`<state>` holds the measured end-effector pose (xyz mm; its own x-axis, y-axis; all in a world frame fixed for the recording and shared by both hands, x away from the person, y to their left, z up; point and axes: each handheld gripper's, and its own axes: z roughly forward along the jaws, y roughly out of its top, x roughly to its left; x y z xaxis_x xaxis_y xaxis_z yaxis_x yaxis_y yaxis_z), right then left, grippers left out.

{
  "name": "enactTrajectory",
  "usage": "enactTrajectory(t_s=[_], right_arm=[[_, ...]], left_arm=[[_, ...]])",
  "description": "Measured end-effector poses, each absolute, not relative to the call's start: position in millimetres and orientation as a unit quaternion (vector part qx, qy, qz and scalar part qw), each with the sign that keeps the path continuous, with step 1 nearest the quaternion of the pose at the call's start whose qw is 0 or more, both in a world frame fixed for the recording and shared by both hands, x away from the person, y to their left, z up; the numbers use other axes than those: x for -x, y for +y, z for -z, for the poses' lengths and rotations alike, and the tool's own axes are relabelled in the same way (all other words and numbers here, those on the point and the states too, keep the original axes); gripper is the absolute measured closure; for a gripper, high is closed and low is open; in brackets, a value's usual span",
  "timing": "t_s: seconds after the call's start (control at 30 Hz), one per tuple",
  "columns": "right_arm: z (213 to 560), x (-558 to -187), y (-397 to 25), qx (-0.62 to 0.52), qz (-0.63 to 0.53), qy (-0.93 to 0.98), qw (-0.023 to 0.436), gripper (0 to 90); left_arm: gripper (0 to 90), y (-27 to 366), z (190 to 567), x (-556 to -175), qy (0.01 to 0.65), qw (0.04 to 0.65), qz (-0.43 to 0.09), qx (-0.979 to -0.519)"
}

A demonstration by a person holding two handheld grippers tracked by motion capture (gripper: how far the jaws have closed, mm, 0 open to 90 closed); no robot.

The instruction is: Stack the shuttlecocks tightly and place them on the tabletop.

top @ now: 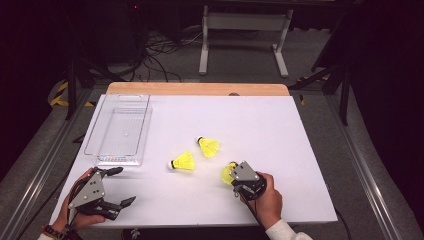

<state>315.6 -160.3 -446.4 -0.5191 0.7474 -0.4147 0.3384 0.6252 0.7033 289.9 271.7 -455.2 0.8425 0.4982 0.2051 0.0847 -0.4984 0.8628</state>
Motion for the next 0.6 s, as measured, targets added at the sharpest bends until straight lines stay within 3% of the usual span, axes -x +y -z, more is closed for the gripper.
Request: enactTrajectory(t_s=[0.6], right_arm=[[430.0, -313.9, -177.8, -0.329, -0.334, 0.806, 0.361, 89.8]], left_arm=[[7.1, 272.2, 454.4, -289.6, 0.174, 0.472, -0.221, -0.836]])
